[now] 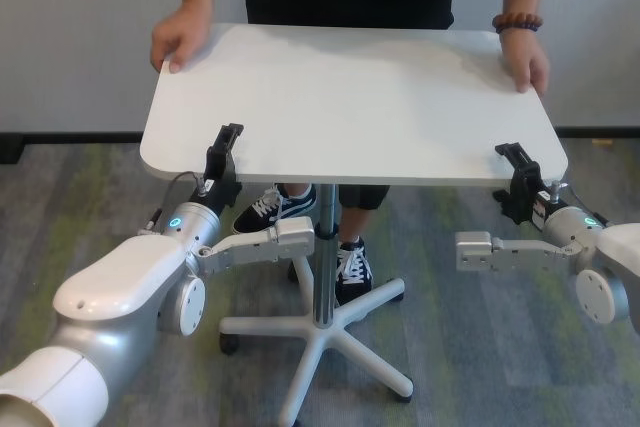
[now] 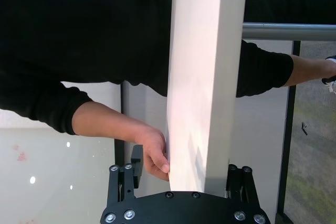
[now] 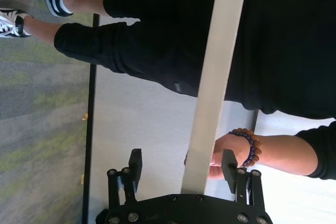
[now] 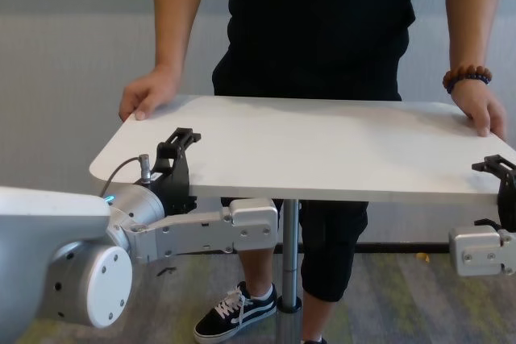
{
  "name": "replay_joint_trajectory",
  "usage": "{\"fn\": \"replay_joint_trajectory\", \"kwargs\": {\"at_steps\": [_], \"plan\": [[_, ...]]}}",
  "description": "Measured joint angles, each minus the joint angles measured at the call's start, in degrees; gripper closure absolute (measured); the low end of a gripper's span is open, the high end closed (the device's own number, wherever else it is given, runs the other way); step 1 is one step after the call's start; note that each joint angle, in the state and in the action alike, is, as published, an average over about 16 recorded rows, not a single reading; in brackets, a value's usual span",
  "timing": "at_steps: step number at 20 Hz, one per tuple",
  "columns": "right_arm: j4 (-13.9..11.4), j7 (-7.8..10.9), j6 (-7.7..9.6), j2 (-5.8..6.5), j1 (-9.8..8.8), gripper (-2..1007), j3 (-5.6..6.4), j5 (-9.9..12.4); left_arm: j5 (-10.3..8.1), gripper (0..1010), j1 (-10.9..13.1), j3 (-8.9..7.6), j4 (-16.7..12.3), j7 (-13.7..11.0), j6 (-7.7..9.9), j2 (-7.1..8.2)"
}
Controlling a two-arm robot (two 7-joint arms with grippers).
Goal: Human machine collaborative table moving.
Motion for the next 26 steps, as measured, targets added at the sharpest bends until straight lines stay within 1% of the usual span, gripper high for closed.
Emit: {"fn": "replay_joint_trajectory", "kwargs": {"at_steps": [4,8,12,16,19,21,23,26], "plan": [[0.0,-0.02,0.0,0.0,0.01,47,0.01,0.0,0.0,95,0.0,0.0,0.0,0.0,0.0,0.0],[0.0,-0.05,0.01,0.0,0.01,10,0.01,0.0,0.0,38,0.0,0.0,0.0,0.0,0.0,0.0],[0.0,-0.07,0.01,0.0,0.02,0,0.01,0.0,0.0,11,0.0,0.0,0.0,0.0,0.0,0.0],[-0.1,0.09,0.01,0.02,-0.03,0,0.17,-0.1,-0.01,10,0.1,0.01,-0.2,0.0,0.0,0.06],[-1.4,0.91,-0.02,0.23,-0.69,0,1.24,-0.9,-0.02,10,0.6,0.07,-1.4,-0.6,0.16,0.51],[-2.9,1.82,-0.08,0.49,-1.51,0,2.26,-1.6,-0.05,10,1.3,0.12,-2.9,-1.3,0.42,1.02],[-5.0,2.97,-0.1,0.85,-2.63,0,3.45,-2.4,-0.13,10,2.3,0.16,-5.0,-2.3,0.78,1.73],[-9.1,5.15,-0.07,1.58,-4.83,0,5.43,-3.5,-0.37,10,4.3,0.2,-9.0,-4.3,1.51,3.12]]}}
